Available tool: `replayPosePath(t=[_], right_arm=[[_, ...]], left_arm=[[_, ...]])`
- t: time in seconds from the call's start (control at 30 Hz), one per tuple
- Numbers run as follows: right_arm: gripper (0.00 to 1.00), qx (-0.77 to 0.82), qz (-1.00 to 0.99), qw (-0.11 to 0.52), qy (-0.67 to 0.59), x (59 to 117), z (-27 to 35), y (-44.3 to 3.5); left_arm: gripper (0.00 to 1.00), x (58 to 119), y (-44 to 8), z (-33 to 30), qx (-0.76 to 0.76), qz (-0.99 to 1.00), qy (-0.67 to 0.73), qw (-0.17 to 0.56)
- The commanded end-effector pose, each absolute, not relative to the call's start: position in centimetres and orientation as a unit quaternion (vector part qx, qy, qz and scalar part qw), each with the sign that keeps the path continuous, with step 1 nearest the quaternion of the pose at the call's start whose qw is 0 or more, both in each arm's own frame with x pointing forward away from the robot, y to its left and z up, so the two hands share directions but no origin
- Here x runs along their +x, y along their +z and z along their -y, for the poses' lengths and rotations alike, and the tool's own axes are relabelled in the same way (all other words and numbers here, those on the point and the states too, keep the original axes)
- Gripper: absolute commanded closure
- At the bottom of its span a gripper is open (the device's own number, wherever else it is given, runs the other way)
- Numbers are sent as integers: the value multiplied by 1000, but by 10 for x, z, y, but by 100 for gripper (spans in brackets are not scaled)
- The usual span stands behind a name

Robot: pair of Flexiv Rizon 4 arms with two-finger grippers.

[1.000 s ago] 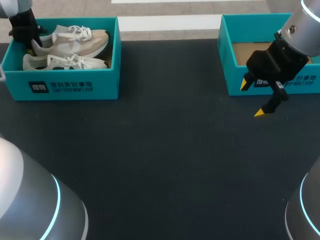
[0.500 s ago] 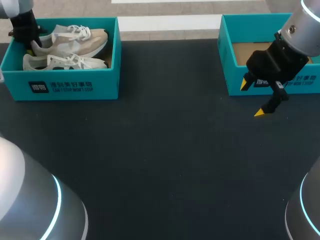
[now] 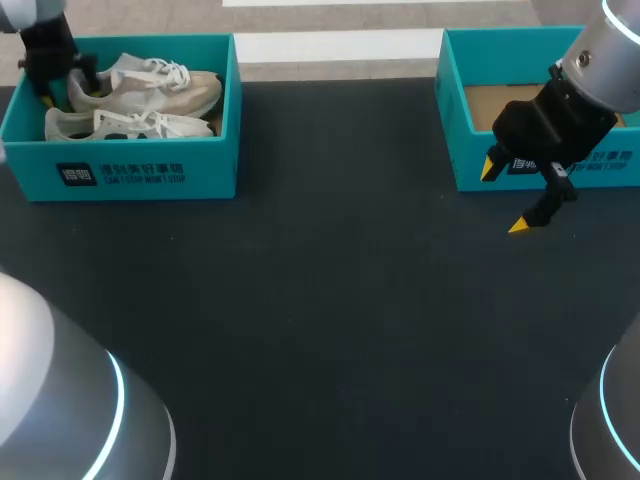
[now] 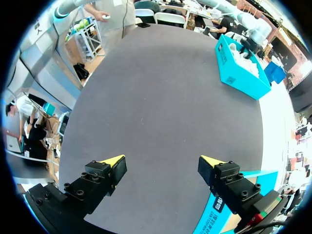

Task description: Take the shoe out of the shoebox, open the shoe tongue, remove and reinsert the insole, then place the shoe into the shoebox

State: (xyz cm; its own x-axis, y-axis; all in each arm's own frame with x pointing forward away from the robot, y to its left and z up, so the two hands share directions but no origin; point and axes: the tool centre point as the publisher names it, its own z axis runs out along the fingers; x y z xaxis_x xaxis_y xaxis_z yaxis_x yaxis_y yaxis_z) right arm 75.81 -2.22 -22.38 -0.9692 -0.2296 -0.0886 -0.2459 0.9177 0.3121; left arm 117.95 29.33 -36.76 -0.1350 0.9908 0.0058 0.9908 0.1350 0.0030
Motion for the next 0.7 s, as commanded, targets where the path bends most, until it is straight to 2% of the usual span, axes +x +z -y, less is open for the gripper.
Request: replayPosePath(t=[0.03,0.23,0.7], right_arm=[[0,-122,-979,24,162,759,22,-225],[0,-122,-979,24,162,759,22,-225],[0,-122,-979,24,162,759,22,-225]], left_arm=[[0,1170,-347,-307,-662,749,-4,-10],[0,1172,-322,-297,-676,736,4,-34],[0,1142,-264,-275,-690,723,14,-21]])
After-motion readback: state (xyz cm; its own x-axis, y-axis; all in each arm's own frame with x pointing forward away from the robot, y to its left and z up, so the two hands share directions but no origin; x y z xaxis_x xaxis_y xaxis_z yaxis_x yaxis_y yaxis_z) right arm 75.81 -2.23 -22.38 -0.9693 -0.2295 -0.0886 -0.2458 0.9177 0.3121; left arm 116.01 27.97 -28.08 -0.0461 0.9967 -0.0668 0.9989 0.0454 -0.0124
